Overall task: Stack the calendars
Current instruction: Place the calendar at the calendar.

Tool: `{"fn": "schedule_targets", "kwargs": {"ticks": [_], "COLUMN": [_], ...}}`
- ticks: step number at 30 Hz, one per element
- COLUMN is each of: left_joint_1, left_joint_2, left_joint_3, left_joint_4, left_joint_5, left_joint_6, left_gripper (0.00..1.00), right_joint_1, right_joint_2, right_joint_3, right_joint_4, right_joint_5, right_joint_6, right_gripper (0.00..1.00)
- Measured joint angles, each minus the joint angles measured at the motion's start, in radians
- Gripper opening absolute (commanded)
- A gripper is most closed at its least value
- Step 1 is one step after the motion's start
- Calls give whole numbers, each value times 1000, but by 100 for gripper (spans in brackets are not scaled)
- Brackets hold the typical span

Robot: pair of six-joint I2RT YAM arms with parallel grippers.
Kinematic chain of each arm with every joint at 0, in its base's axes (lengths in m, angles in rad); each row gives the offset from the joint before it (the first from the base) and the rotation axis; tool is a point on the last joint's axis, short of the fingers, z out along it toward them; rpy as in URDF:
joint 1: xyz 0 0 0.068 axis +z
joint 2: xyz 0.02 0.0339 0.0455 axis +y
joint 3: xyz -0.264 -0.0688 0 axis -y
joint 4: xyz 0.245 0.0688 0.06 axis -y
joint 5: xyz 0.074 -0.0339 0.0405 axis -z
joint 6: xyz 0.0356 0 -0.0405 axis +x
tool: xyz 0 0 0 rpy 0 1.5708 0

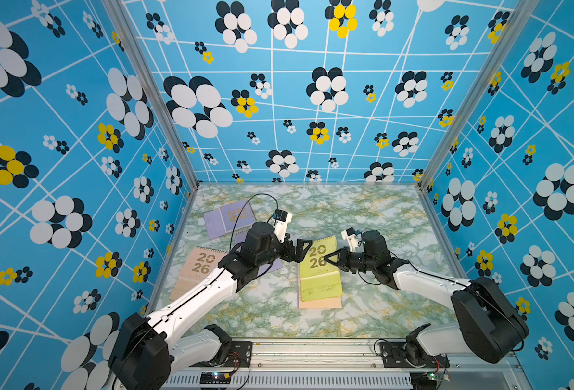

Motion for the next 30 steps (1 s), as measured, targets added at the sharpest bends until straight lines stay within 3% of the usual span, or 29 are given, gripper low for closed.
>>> {"fn": "schedule_targets", "kwargs": {"ticks": [30], "left_joint_1": [0], "left_joint_2": [0], "left_joint_3": [-15], "left_joint_4": [25], "left_joint_5": [18], "left_joint_6": [-18], "left_gripper": [100], "right_joint_1": [40], "right_joint_2": [28], "right_joint_3": [-21], "right_joint_4": [19], "right_joint_5": [26], "right_joint_6": [23], "right_gripper": [0]}}
